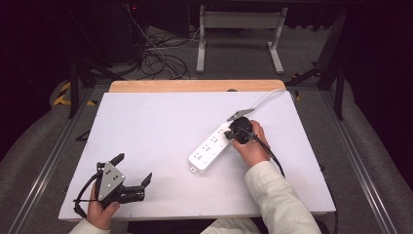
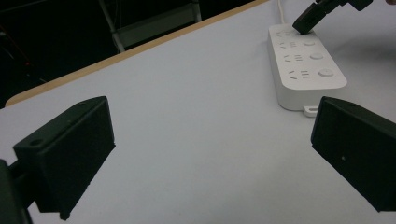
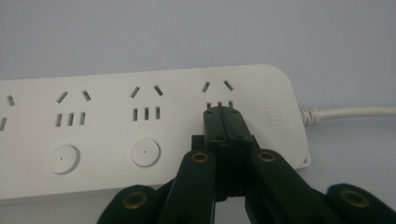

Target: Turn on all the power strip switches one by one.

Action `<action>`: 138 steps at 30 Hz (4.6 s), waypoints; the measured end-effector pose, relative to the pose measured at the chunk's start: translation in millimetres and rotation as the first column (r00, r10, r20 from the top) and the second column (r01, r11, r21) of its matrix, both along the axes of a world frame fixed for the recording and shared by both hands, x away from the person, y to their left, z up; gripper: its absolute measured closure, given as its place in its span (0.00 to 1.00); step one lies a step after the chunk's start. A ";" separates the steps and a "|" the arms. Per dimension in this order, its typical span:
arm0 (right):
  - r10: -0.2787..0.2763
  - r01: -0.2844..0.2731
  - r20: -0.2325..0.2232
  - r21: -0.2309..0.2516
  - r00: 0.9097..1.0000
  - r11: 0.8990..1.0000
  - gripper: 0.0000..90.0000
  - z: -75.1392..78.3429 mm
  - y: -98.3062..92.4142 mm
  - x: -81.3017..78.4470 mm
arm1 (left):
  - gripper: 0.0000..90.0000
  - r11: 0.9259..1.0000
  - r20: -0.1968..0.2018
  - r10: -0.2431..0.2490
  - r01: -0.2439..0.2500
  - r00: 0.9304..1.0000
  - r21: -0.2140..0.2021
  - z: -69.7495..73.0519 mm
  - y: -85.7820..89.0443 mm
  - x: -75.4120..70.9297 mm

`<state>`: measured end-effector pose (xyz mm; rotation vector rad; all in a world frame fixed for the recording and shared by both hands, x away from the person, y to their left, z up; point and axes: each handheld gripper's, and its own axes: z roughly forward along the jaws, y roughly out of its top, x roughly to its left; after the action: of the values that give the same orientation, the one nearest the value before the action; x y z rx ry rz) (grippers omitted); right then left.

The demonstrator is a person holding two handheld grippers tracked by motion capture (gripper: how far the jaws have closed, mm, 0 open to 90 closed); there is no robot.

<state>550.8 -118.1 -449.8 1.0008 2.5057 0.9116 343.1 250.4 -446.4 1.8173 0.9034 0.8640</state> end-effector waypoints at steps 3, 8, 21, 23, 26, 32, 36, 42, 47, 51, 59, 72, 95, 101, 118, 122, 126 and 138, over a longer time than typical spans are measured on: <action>-0.008 0.008 -0.008 0.008 1.000 1.000 1.00 -0.2 -1.0 0.8 | 0.00 1.000 -0.002 -0.003 0.003 1.000 0.000 0.0 -0.2 -0.1; -0.014 0.014 -0.010 0.006 1.000 1.000 1.00 -0.6 -0.7 1.3 | 0.00 1.000 0.001 -0.004 0.004 1.000 0.001 0.2 -0.8 -1.1; 0.055 -0.063 0.100 0.077 0.994 0.995 1.00 16.8 1.0 -11.9 | 0.00 1.000 -0.007 -0.001 0.001 1.000 0.001 -0.6 -0.8 1.1; 0.079 -0.089 0.110 0.085 0.991 0.992 1.00 24.2 3.1 -15.9 | 0.00 1.000 -0.009 -0.001 0.001 1.000 0.003 -0.8 -1.1 1.2; 0.095 -0.105 0.118 0.088 0.989 0.991 1.00 30.5 4.0 -21.3 | 0.00 1.000 -0.003 -0.001 0.001 1.000 0.007 -0.3 -0.8 0.4; 0.102 -0.115 0.112 0.120 0.988 0.986 1.00 34.0 1.3 -25.2 | 0.00 1.000 -0.003 0.000 0.000 1.000 0.007 -0.4 -0.4 0.5; 0.124 -0.135 0.101 0.117 0.987 0.984 1.00 32.8 4.9 -26.4 | 0.00 1.000 -0.008 0.000 0.000 1.000 0.001 -0.8 -0.7 1.1; 0.153 -0.160 0.071 0.093 0.986 0.983 1.00 24.2 9.8 -26.7 | 0.00 1.000 -0.008 0.001 -0.001 1.000 0.001 -0.8 -0.6 0.7; 0.157 -0.160 0.050 0.061 0.986 0.985 1.00 14.7 13.5 -26.2 | 0.00 1.000 -0.009 0.000 0.000 1.000 0.001 -0.8 -0.5 0.8; 0.154 -0.156 0.038 0.045 0.987 0.987 1.00 8.6 14.2 -24.7 | 0.00 1.000 -0.009 0.000 0.000 1.000 0.002 -0.8 -0.5 1.0; 0.140 -0.141 0.033 0.025 0.990 0.990 1.00 1.0 14.6 -25.5 | 0.00 1.000 -0.009 0.000 0.000 1.000 0.001 -0.8 -0.5 0.8; 0.138 -0.139 0.059 0.017 0.989 0.990 1.00 -2.4 15.6 -29.3 | 0.00 1.000 -0.008 -0.001 0.001 1.000 0.002 -0.8 -0.8 0.5; 0.107 -0.107 0.036 0.020 0.994 0.994 1.00 -4.6 16.9 -27.5 | 0.00 1.000 -0.007 -0.004 0.004 1.000 0.006 -0.9 -1.3 0.2; 0.097 -0.098 0.037 0.035 0.995 0.995 1.00 -6.5 17.0 -26.4 | 0.00 1.000 -0.006 -0.004 0.004 1.000 0.006 -0.9 -1.3 0.3; 0.128 -0.149 0.127 0.172 0.984 0.974 1.00 34.5 14.1 -39.5 | 0.00 1.000 -0.008 -0.001 0.001 1.000 0.003 -0.9 -1.7 0.7; 0.159 -0.180 0.146 0.143 0.976 0.973 1.00 42.0 18.5 -45.7 | 0.00 1.000 -0.008 -0.001 0.001 1.000 0.000 -0.6 -1.2 0.2; 0.169 -0.187 0.137 0.134 0.976 0.973 1.00 40.4 21.2 -47.3 | 0.00 1.000 -0.003 0.000 0.000 1.000 0.010 -0.4 -1.1 0.6; 0.214 -0.229 0.121 0.125 0.969 0.965 1.00 27.9 29.5 -54.2 | 0.00 1.000 -0.010 -0.002 0.002 1.000 0.001 -0.9 -1.1 0.6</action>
<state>496.6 -88.6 -421.8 0.6967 2.5272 1.1858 343.7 249.4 -447.2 1.8243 0.9079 0.8550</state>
